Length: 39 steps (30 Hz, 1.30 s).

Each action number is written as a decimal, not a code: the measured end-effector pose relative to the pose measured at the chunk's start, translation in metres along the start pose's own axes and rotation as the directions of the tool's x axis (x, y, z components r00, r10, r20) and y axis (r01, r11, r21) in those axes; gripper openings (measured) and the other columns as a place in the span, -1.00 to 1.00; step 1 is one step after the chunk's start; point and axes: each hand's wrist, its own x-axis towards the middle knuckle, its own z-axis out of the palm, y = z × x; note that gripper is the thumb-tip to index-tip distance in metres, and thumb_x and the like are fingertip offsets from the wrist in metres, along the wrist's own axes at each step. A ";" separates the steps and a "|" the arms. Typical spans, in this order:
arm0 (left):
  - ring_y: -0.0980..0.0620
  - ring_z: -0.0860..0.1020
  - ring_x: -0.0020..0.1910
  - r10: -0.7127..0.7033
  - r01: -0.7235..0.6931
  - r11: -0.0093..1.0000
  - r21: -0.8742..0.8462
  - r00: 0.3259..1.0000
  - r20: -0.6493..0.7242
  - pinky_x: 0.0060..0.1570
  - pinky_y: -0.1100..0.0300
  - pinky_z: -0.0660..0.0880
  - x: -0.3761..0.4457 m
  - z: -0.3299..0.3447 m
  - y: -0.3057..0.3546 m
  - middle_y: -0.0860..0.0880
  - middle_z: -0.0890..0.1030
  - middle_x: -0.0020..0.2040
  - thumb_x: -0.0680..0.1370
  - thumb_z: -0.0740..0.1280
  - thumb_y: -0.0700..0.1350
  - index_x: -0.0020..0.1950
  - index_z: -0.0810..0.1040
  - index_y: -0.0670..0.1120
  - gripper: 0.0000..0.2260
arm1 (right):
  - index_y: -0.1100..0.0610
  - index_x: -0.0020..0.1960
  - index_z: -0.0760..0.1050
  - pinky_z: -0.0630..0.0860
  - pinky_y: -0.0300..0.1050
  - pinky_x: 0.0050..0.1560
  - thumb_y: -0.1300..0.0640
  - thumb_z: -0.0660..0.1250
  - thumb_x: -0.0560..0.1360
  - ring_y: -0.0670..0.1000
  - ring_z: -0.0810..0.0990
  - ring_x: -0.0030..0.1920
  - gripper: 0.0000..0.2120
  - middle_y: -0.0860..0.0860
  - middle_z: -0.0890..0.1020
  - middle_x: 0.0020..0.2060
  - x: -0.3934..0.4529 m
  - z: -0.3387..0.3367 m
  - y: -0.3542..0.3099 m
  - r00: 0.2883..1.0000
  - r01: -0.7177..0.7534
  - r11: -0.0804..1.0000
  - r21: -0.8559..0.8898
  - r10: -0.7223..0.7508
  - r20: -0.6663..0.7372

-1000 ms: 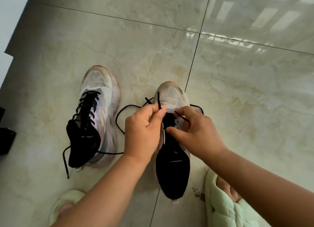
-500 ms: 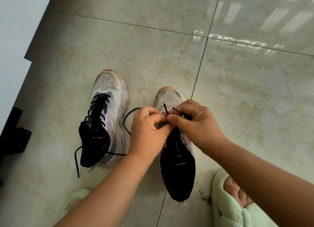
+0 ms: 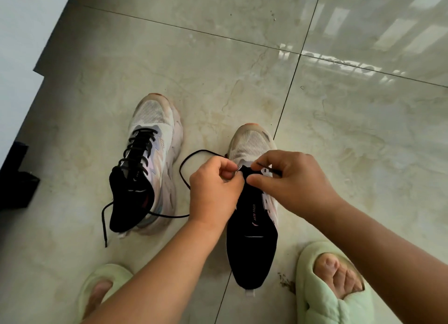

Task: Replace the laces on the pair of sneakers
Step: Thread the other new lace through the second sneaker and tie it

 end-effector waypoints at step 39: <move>0.31 0.48 -0.44 0.039 -0.039 0.999 -0.019 0.999 -0.022 -0.38 0.52 0.34 -0.001 -0.006 0.008 0.16 0.55 -0.42 0.40 0.47 -0.21 -0.30 0.57 0.03 -0.82 | -0.06 -0.23 0.60 0.25 -0.06 0.07 -0.33 0.19 0.34 -0.07 0.45 -0.05 -0.61 -0.13 0.57 -0.24 0.007 -0.009 -0.005 0.994 0.096 0.963 -0.253 -0.104 -0.021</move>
